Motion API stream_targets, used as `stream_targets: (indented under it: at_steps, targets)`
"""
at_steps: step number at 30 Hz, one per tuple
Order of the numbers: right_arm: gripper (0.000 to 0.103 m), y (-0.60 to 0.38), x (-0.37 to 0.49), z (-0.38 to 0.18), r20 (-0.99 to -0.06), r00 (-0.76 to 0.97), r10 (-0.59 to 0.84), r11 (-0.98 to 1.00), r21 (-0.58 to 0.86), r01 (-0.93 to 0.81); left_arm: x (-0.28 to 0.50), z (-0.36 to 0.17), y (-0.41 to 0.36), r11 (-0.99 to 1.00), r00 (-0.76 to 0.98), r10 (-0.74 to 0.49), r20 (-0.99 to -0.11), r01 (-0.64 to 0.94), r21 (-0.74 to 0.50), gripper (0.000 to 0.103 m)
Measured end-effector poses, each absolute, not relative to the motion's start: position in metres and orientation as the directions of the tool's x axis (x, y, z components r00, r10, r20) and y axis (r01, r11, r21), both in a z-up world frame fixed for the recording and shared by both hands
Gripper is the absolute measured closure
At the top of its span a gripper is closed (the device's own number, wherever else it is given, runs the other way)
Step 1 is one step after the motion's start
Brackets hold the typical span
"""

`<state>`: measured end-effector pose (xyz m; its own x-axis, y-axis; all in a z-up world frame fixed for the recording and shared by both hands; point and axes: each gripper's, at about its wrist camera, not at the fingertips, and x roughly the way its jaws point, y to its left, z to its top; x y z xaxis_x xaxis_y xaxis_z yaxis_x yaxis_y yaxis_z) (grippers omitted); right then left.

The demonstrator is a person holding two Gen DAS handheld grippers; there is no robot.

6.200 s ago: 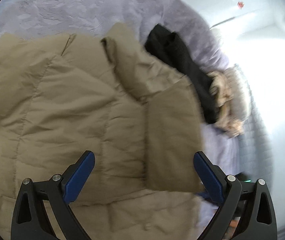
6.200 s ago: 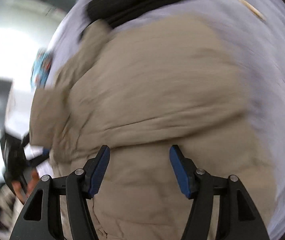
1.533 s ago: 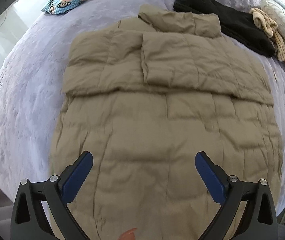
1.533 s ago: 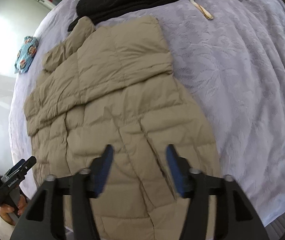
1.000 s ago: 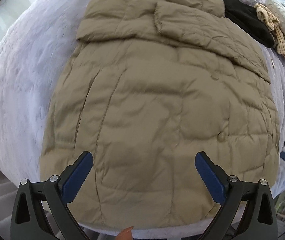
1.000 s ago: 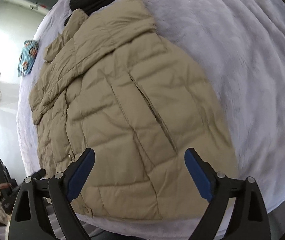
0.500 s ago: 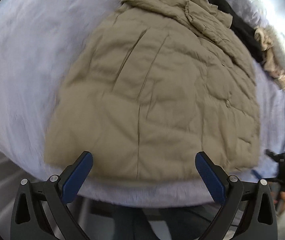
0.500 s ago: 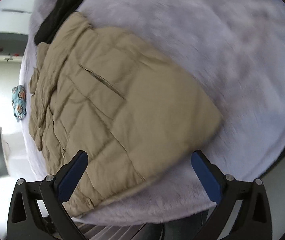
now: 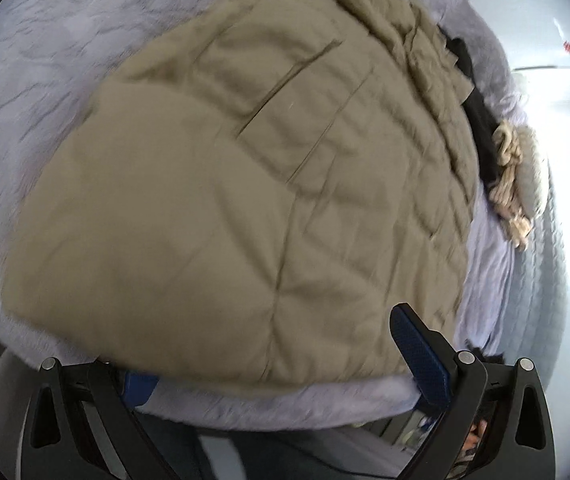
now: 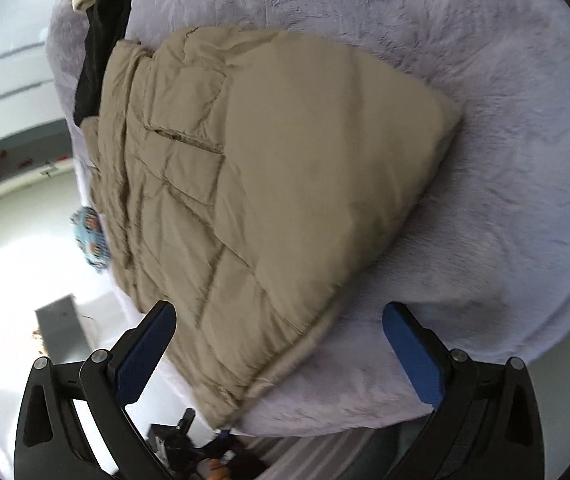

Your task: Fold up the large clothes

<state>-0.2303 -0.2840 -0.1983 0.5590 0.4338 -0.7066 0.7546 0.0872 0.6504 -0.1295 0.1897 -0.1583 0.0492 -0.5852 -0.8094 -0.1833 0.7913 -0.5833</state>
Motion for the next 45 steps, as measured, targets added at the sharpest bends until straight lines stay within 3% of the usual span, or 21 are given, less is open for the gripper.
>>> stream_targets:
  at_steps: [3,4,5,7,8,10,11,12,14,29,36,41,45]
  targets:
    - [0.001,-0.289,-0.231,-0.204,-0.683,0.592,0.428,0.033,0.666,0.745,-0.120,-0.161,0.189,0.788,0.041,-0.589,-0.807,-0.191,-0.585,0.048]
    - [0.002,-0.290,-0.231,-0.206,-0.675,0.604,0.424,0.009,0.669,0.743,-0.117,-0.163,0.190,0.789,0.028,-0.590,-0.807,-0.192,-0.584,0.073]
    - [0.008,-0.291,-0.233,-0.208,-0.664,0.619,0.420,-0.019,0.675,0.738,-0.115,-0.164,0.189,0.787,0.023,-0.593,-0.805,-0.192,-0.586,0.084]
    - [0.029,-0.292,-0.234,-0.211,-0.657,0.629,0.417,-0.050,0.674,0.737,-0.113,-0.160,0.191,0.786,0.038,-0.596,-0.802,-0.179,-0.592,0.084]
    - [0.039,-0.294,-0.237,-0.214,-0.659,0.624,0.421,-0.058,0.667,0.743,-0.113,-0.157,0.190,0.789,0.045,-0.593,-0.804,-0.164,-0.592,0.089]
    - [0.044,-0.295,-0.240,-0.218,-0.657,0.620,0.429,-0.073,0.659,0.749,-0.112,-0.152,0.186,0.796,0.055,-0.587,-0.807,-0.141,-0.589,0.089]
    - [0.054,-0.295,-0.241,-0.220,-0.656,0.620,0.429,-0.074,0.659,0.748,-0.112,-0.149,0.185,0.798,0.060,-0.585,-0.809,-0.133,-0.587,0.089]
    - [0.075,-0.296,-0.242,-0.220,-0.663,0.615,0.427,-0.067,0.655,0.753,-0.112,-0.145,0.183,0.800,0.068,-0.583,-0.809,-0.123,-0.587,0.089]
    - [0.094,-0.297,-0.244,-0.217,-0.669,0.616,0.416,-0.058,0.656,0.752,-0.113,-0.138,0.185,0.801,0.081,-0.584,-0.808,-0.103,-0.589,0.091]
    - [0.097,-0.330,-0.159,-0.105,-0.612,0.662,0.432,0.221,0.784,0.580,-0.042,-0.011,0.158,0.794,0.284,-0.599,-0.748,0.093,-0.601,0.091]
    - [0.097,-0.367,-0.050,-0.034,-0.592,0.659,0.465,0.387,0.805,0.450,0.038,0.050,0.113,0.825,0.392,-0.558,-0.731,0.166,-0.540,0.092]
    - [0.097,-0.386,0.038,-0.009,-0.634,0.610,0.475,0.520,0.761,0.388,0.102,0.052,0.087,0.870,0.419,-0.487,-0.766,0.157,-0.467,0.091]
    - [0.097,-0.393,0.099,-0.019,-0.683,0.572,0.454,0.584,0.713,0.387,0.158,0.024,0.074,0.902,0.400,-0.428,-0.811,0.129,-0.412,0.091]
